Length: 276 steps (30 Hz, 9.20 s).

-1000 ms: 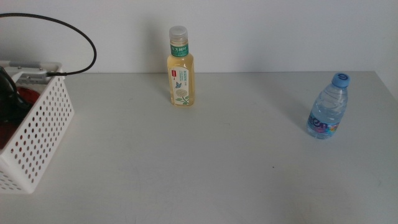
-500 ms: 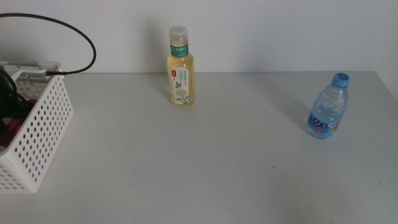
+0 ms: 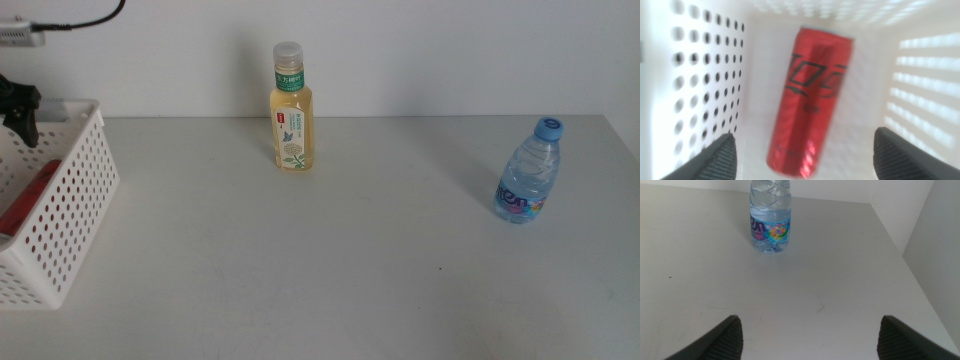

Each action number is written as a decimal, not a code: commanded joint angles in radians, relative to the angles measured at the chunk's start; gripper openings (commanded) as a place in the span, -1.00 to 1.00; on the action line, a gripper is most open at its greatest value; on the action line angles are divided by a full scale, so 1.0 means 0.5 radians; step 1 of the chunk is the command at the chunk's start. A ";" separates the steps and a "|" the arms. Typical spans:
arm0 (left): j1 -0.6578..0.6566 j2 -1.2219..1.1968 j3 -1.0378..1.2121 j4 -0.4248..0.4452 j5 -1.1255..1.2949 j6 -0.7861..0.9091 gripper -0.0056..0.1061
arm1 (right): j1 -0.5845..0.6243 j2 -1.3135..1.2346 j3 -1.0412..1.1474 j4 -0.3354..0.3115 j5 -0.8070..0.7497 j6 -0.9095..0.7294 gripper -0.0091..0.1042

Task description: Use arms to grab the bottles and put them into the dustbin to the left of the table.

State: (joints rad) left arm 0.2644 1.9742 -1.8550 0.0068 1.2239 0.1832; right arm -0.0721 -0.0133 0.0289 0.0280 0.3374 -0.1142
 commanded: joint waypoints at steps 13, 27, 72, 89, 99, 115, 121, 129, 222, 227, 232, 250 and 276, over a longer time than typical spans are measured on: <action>-0.512 -1.106 0.666 0.038 -0.126 -0.447 0.78 | -0.010 -0.043 -0.020 -0.020 -0.133 -0.018 0.49; -1.050 -1.692 1.227 0.350 -0.897 -0.635 0.78 | -0.010 -0.043 -0.020 -0.020 -0.133 -0.018 0.49; -1.230 -1.319 2.529 0.321 -3.682 -0.631 0.77 | -0.010 -0.043 -0.020 -0.020 -0.133 -0.018 0.49; -1.273 -0.358 1.659 0.199 -3.734 -0.562 0.77 | -0.010 -0.043 -0.020 -0.020 -0.133 -0.018 0.49; -1.273 -0.059 1.351 0.157 -3.740 -0.597 0.77 | -0.010 -0.043 -0.020 -0.020 -0.133 -0.018 0.49; -1.269 0.262 1.059 0.010 -3.791 -0.580 0.77 | -0.010 -0.043 -0.020 -0.020 -0.133 -0.018 0.49; -1.269 0.394 0.939 -0.014 -3.815 -0.573 0.77 | -0.010 -0.043 -0.020 -0.020 -0.133 -0.018 0.49; -1.269 0.527 0.835 -0.039 -3.913 -0.565 0.77 | -0.010 -0.043 -0.020 -0.020 -0.133 -0.018 0.49; 0.092 -0.192 0.355 0.096 -0.249 0.191 -0.89 | -0.010 -0.043 -0.020 -0.020 -0.133 -0.018 0.49; 0.090 -0.141 0.355 0.062 -0.224 0.191 -0.48 | -0.010 -0.043 -0.020 -0.020 -0.133 -0.018 0.49; 0.090 -0.135 0.355 0.039 -0.219 0.231 0.59 | -0.010 -0.043 -0.020 -0.020 -0.133 -0.018 0.49; -0.103 -0.336 0.110 -0.040 0.177 0.183 0.78 | -0.010 -0.043 -0.020 -0.020 -0.134 -0.018 0.49; -1.040 -1.405 0.124 -0.137 0.167 0.001 0.78 | -0.010 -0.043 -0.020 -0.020 -0.134 -0.018 0.49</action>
State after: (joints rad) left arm -0.2331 1.3183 -1.7654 -0.0615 1.2707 0.1950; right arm -0.0721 -0.0133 0.0289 0.0286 0.3374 -0.1142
